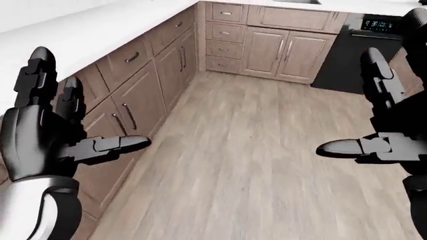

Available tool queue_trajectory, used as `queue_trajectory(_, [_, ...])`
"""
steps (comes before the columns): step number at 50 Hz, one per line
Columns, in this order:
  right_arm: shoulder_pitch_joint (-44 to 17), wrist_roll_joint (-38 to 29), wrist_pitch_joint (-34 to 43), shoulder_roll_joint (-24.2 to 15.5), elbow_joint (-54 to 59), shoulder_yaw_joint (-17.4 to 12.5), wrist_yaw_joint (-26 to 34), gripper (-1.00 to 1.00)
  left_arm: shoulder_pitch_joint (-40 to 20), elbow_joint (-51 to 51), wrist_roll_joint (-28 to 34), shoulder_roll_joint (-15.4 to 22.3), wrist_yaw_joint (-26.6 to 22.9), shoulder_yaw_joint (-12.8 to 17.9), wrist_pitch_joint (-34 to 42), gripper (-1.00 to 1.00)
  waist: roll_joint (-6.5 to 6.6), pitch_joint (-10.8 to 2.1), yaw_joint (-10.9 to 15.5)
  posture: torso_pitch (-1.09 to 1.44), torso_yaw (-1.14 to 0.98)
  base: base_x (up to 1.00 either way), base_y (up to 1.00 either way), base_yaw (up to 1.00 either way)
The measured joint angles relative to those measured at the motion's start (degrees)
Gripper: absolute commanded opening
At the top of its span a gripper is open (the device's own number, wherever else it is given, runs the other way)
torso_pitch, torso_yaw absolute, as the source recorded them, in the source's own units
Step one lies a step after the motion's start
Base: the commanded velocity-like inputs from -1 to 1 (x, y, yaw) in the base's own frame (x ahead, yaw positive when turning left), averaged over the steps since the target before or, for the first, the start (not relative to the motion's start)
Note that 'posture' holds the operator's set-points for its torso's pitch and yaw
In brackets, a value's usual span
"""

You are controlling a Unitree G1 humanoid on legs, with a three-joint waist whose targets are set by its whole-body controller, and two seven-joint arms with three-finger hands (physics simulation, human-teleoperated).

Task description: Navigate to the stove.

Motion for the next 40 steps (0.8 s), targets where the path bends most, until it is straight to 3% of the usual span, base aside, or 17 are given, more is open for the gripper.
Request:
queue_trajectory(2, [0.09,0.31,-0.21,-0.37,0.05,-0.32,-0.17,1.0,-0.13,0.14,-0.09,0.29,0.05,0.15,0.09,1.0,-1.92,-0.25,-0.37,0.0,0.0,0.0,0.0,-0.97])
queue_trajectory(6, [1.17,-0.1,0.19,0.24,1.12,-0.55,-0.63,1.0,0.19,-0.04,-1.36,0.0,0.1,-1.4,0.3,1.0,-0.9,-0.1,-2.83,0.0,0.0,0.0,0.0,-0.97])
queue_trajectory(8, [0.99,-0.25,0.33,0.17,1.1,-0.46,-0.61,1.0,0.32,-0.1,-1.55,0.12,-0.04,-1.61,0.19,1.0,0.31,-0.17,-3.06,0.0,0.0,0.0,0.0,-0.96])
queue_trajectory(13, [0.73,-0.24,-0.49,-0.16,0.4,-0.52,-0.63,1.0,0.55,-0.52,-0.81,-0.09,-0.22,-0.98,-0.66,1.0,3.84,1.33,-2.15,0.0,0.0,0.0,0.0,-0.97])
queue_trajectory(16, [0.28,-0.03,-0.68,-0.37,0.53,-0.01,-0.8,1.0,0.43,-0.31,-0.73,0.39,-0.2,-0.43,-0.78,1.0,6.57,0.84,-0.9,0.0,0.0,0.0,0.0,-0.97])
queue_trajectory(18, [0.9,0.11,-0.43,0.33,0.24,1.08,-0.64,1.0,1.1,0.27,-0.15,-0.04,-0.07,-0.11,-0.53,1.0,6.26,0.98,-0.36,0.0,0.0,0.0,0.0,-0.96])
queue_trajectory(21, [0.59,0.25,0.25,0.32,0.26,1.18,-0.35,1.0,0.58,0.37,0.54,-0.06,-0.13,-0.2,0.07,1.0,5.24,-0.09,-0.63,0.0,0.0,0.0,0.0,-0.96])
queue_trajectory(28, [-0.16,0.17,0.08,0.22,0.0,0.12,-0.55,1.0,0.03,0.08,1.38,-0.36,-0.79,-0.49,0.09,1.0,-0.47,-0.02,-0.13,0.0,0.0,0.0,0.0,-0.96])
queue_trajectory(30, [-0.3,0.29,0.37,0.24,0.09,-0.15,-0.65,1.0,-0.48,0.13,1.33,-0.2,-0.58,-0.68,0.24,1.0,-2.46,-0.57,-0.76,0.0,0.0,0.0,0.0,-0.96])
queue_trajectory(34, [0.44,-0.26,1.35,0.97,1.1,-0.36,-1.14,1.0,-0.05,-0.19,0.79,-1.08,-1.34,-2.23,0.69,1.0,-1.18,-0.59,-3.02,0.0,0.0,0.0,0.0,-0.97])
queue_trajectory(40, [0.25,-0.96,0.6,0.92,0.39,0.54,-0.89,1.0,0.02,-0.43,1.08,-0.74,-1.41,-1.25,0.08,1.0,3.35,1.19,-2.18,0.0,0.0,0.0,0.0,-0.96])
